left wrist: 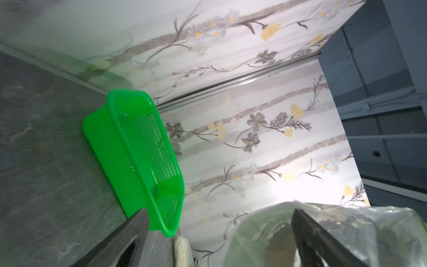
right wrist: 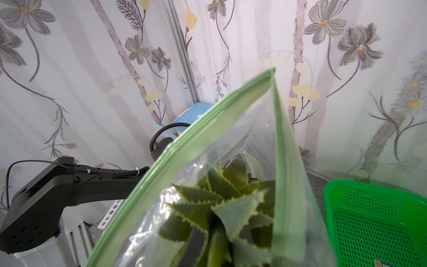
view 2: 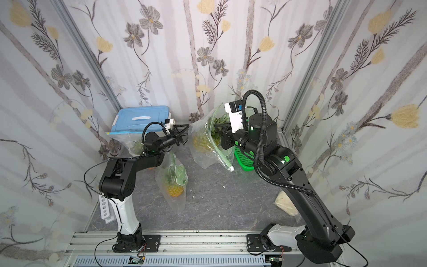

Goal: Open the zip-top bag and take out the pineapple
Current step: Pick up the pineapple from the zipper food storage bag.

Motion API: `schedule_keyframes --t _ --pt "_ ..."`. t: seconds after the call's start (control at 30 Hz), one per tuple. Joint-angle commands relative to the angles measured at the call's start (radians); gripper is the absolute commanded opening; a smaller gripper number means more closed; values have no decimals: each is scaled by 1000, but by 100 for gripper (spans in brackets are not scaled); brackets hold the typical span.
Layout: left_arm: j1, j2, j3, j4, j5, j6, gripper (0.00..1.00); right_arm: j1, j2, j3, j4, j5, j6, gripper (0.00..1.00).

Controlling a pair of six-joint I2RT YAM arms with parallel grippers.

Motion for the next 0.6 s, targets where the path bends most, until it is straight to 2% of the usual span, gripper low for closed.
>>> schedule_keyframes --t 0.0,0.23,0.47,0.57 --pt "-4 -35 -7 132 28 -40 100 0 -2 11 157 -10 -18 0" --pt "-19 -165 -59 -54 46 138 100 -1 9 20 165 -23 -21 0" --pt "-52 -139 -41 -68 47 138 100 -1 16 35 184 -42 -18 0" --pt "-57 -100 -31 4 44 83 97 -2 20 41 189 -46 -18 0"
